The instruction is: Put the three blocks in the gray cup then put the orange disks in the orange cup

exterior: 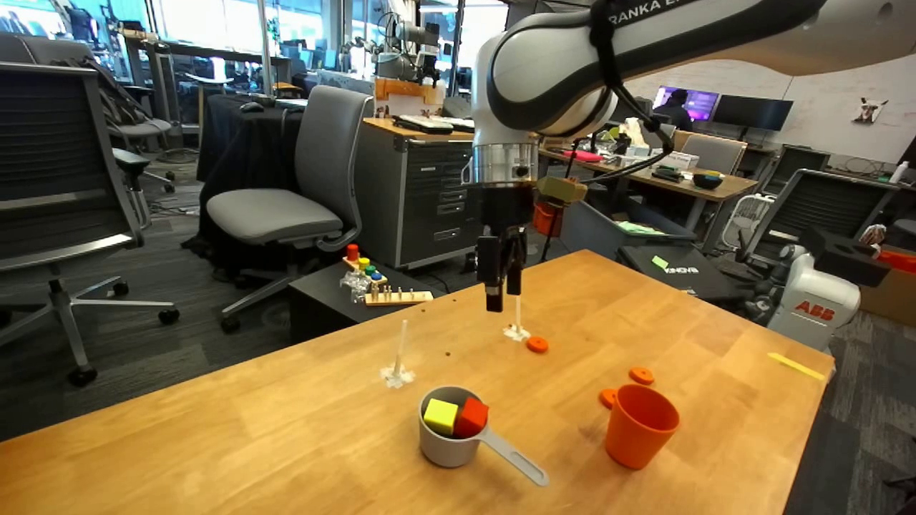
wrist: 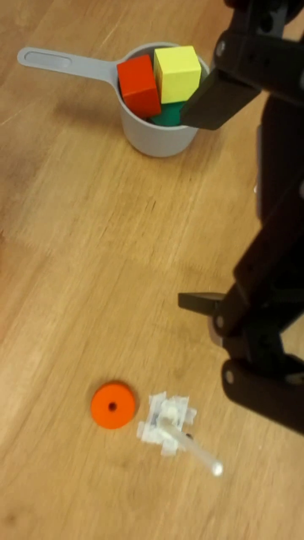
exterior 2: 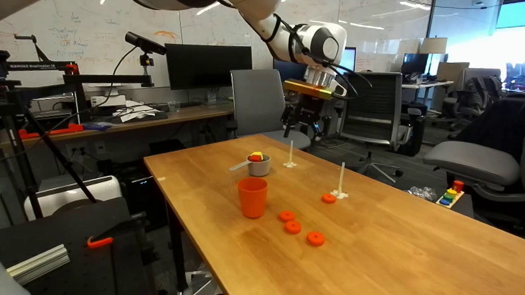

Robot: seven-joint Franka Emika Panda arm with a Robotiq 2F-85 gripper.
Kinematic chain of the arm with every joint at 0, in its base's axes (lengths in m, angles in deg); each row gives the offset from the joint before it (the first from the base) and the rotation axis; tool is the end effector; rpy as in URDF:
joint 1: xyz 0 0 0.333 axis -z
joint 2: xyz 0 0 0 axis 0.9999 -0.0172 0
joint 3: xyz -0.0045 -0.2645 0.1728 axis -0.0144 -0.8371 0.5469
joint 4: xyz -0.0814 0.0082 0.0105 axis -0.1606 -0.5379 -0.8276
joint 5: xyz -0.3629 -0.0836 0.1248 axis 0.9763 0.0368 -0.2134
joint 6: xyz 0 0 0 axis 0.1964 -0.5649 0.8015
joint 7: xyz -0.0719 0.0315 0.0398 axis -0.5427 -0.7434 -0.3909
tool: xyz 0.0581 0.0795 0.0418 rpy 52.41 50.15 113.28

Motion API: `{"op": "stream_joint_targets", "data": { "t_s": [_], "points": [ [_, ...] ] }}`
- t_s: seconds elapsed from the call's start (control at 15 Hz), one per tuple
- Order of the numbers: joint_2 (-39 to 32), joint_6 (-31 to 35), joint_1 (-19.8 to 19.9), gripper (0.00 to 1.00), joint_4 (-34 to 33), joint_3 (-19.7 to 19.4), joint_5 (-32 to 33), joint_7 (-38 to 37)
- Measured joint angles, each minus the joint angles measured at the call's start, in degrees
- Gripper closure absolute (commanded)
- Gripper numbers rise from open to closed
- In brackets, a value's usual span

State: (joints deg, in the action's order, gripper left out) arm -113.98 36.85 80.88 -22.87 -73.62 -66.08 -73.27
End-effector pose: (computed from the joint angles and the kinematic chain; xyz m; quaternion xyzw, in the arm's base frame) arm 0.7283 0.1701 0.2241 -0.9632 -0.2242 0.1401 0.0486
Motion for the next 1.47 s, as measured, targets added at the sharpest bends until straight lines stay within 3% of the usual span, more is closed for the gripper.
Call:
{"op": "stream_joint_targets", "data": {
  "t_s": [0.6,0.93,1.47],
  "points": [
    [5.44,0.73,4.43,0.00,7.58,-5.06,-0.06,-8.74],
    [5.80,2.14,6.77,0.00,9.85,-5.36,-0.20,-10.15],
    [2.77,4.91,6.97,0.00,9.70,-5.10,-2.17,-10.11]
  ]
}}
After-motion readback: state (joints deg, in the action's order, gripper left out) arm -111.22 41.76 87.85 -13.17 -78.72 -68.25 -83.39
